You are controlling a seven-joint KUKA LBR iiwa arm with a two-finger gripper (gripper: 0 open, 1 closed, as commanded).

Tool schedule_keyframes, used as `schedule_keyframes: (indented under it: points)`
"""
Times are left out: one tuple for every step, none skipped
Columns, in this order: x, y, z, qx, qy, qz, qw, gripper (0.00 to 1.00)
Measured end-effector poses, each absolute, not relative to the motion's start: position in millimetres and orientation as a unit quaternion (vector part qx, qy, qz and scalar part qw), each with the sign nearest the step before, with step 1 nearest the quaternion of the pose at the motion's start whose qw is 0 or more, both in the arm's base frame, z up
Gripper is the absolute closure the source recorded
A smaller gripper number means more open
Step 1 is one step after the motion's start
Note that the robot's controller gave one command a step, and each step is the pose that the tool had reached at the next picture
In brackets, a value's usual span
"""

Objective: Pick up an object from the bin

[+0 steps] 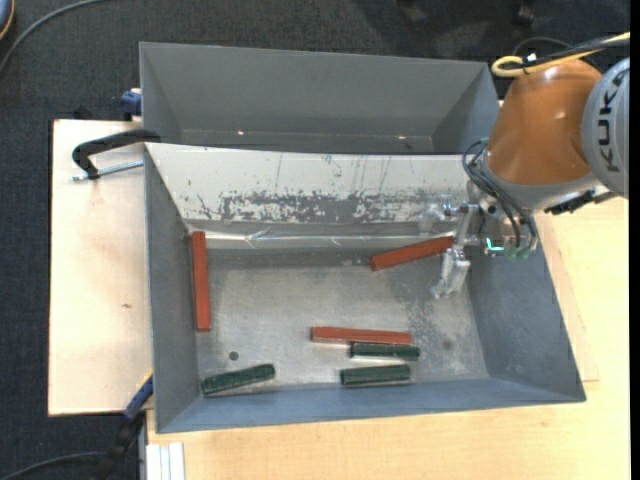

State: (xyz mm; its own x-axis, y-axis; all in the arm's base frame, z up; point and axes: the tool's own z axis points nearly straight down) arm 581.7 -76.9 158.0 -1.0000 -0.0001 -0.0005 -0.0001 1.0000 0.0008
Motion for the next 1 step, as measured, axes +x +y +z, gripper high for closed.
schedule_keyframes:
  points:
    - [576.9, -48.2, 67.9, 0.031, 1.0, 0.001, 0.0, 0.0]
